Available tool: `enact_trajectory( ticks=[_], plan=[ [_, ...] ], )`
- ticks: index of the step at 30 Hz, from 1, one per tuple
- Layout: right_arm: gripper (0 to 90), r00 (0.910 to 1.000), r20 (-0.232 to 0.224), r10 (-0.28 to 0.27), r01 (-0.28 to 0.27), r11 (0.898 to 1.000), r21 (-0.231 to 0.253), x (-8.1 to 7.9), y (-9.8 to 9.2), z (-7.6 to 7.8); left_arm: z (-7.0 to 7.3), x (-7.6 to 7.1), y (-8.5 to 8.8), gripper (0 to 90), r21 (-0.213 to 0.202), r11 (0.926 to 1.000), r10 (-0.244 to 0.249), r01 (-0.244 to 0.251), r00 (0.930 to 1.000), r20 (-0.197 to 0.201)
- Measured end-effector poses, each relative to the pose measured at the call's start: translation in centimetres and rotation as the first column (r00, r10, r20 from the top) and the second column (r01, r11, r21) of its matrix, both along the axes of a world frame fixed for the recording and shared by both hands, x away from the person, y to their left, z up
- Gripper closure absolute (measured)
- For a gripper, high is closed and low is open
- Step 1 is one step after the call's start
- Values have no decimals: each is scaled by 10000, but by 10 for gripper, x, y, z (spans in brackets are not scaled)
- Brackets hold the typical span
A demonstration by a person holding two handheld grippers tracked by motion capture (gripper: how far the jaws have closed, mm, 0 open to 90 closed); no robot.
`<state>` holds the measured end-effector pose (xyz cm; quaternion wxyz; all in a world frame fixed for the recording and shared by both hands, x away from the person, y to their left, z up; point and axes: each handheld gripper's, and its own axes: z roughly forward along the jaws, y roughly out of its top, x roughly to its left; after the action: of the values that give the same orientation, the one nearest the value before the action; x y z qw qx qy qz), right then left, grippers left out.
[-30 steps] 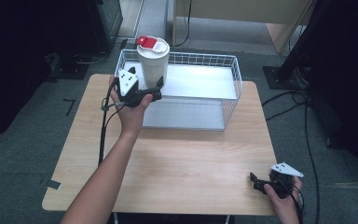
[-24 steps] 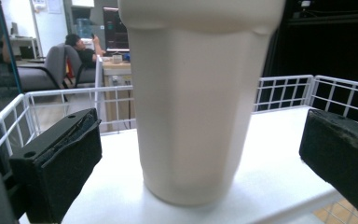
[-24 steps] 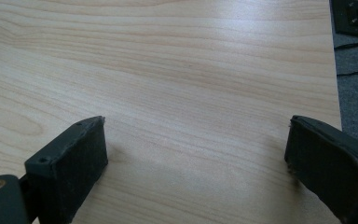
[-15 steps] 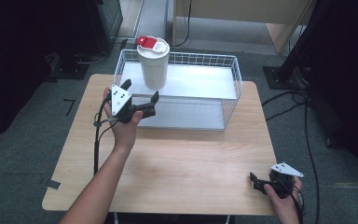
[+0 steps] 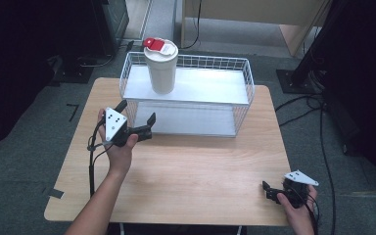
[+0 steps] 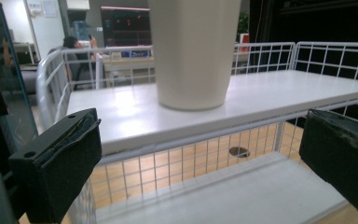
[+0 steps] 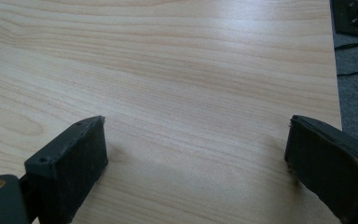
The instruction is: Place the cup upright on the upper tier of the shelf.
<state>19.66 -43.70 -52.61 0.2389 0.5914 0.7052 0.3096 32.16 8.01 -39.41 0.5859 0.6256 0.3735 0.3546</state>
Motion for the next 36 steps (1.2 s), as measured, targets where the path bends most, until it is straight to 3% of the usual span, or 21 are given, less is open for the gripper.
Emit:
enact_trajectory(
  ticks=[8, 16, 23, 36],
  plan=[
    [53, 10000, 1, -9, 9, 10000, -6, 0, 0, 0, -20, -11, 24, 0, 63, 9994, 331, -329, 9987, -393],
    [53, 10000, 1, -8, 8, 10000, -7, 0, 0, 0, -33, -26, 43, 0, -204, 9991, 367, -381, 9971, -669],
    [53, 10000, 2, -9, 9, 10000, -9, 0, 0, 0, -45, -36, 57, 0, 26, 9987, 513, -513, 9949, -864],
    [52, 10000, 0, -30, 30, 10000, 12, 0, 0, 0, -74, -54, 88, 0, 153, 9950, 994, -983, 9775, -1863]
  ],
)
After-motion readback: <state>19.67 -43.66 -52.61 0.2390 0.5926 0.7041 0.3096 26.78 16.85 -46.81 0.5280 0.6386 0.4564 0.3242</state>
